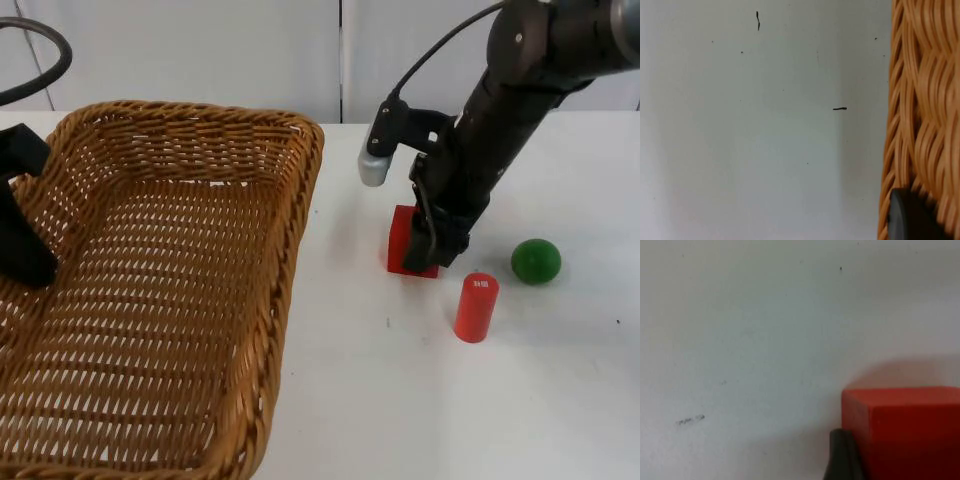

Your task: Pick up the basket with the left hand and place the object to the left of the red cylinder into the basket with the right hand.

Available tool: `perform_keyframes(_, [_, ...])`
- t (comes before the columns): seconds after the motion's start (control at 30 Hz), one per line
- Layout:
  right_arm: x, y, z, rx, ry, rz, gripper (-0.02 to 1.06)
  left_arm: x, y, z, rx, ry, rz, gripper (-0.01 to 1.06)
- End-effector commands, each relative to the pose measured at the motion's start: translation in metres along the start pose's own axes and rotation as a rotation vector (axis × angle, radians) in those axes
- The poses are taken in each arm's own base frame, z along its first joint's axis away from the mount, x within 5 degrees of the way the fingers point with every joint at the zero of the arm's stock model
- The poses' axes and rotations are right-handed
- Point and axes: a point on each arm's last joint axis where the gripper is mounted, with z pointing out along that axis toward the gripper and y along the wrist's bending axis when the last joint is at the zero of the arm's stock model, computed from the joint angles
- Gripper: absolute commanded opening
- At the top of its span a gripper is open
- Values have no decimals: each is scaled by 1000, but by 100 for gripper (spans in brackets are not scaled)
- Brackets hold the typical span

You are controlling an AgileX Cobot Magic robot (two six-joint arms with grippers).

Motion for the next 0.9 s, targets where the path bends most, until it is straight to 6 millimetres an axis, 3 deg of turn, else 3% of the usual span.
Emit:
perform_keyframes(0.0, [-3, -2, -6, 16, -6, -22, 19, 0, -4, -4, 29, -18, -12, 0])
perform_keyframes(0.07, [-6, -2, -15, 19, -11, -27, 3, -1, -4, -4, 27, -22, -12, 0])
perform_keyframes(0.1, [-8, -2, -25, 21, -16, -20, 0, -1, -4, -4, 25, -25, -12, 0])
perform_keyframes(0.17, [-10, -3, -29, 26, -21, -17, 0, -1, -4, -4, 25, -25, -12, 0])
perform_keyframes(0.27, [-17, -2, -61, 35, -40, 12, 0, -1, -4, -4, 23, -29, -10, 0])
perform_keyframes(0.3, [-17, -2, -61, 35, -40, 12, 0, -1, -4, -4, 23, -29, -10, 0])
perform_keyframes(0.5, [-28, 1, -119, 76, -82, 57, 0, -3, -3, -4, 19, -43, -13, 0])
perform_keyframes(0.53, [-28, 1, -119, 76, -82, 57, 0, -3, -3, -4, 19, -43, -13, 0])
perform_keyframes(0.67, [-32, 7, -167, 124, -105, 121, 0, -3, -3, -4, 18, -45, -13, 0])
perform_keyframes(0.73, [-32, 8, -173, 129, -107, 128, 0, -3, -3, -4, 18, -45, -13, 0])
perform_keyframes(0.87, [-33, 18, -213, 150, -128, 194, 0, -3, -3, -4, 20, -45, -14, 0])
